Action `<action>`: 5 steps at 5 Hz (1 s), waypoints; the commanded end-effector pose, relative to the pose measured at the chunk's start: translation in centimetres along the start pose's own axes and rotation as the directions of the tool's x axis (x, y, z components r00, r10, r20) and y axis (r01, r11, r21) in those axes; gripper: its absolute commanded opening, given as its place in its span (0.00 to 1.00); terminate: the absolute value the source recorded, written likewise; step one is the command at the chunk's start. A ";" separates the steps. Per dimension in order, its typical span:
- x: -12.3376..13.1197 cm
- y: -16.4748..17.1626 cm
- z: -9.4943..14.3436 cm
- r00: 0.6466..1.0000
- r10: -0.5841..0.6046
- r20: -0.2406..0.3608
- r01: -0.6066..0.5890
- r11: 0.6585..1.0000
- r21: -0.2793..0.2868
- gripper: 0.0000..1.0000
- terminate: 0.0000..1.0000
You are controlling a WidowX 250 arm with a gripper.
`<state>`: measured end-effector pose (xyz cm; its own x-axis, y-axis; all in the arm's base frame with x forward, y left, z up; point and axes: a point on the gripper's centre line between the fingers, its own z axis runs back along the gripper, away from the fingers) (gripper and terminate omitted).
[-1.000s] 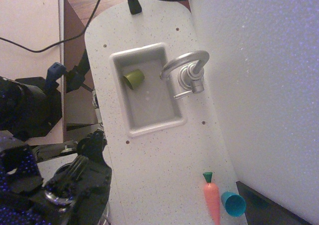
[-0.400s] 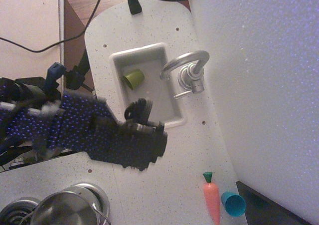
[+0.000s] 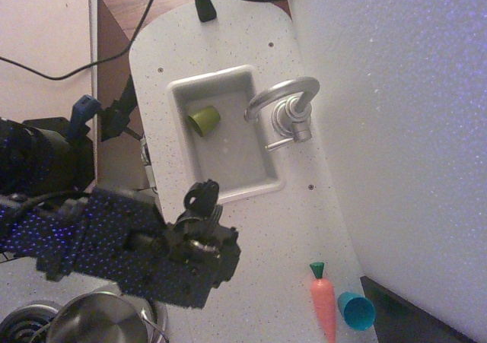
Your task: Turn faucet left
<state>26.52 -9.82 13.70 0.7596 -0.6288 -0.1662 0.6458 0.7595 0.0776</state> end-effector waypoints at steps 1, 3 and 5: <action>3.1 3.5 -0.2 0.998 0.003 0.058 -0.006 0.999 0.050 1.00 0.00; 4.4 4.6 -0.8 0.999 -0.020 0.041 0.015 0.994 0.105 1.00 0.00; 0.1 8.4 -0.7 0.917 0.243 0.317 -0.245 0.969 -0.033 1.00 0.00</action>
<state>32.10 -2.45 12.77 0.9060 -0.3563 0.2284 0.3676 0.9300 -0.0073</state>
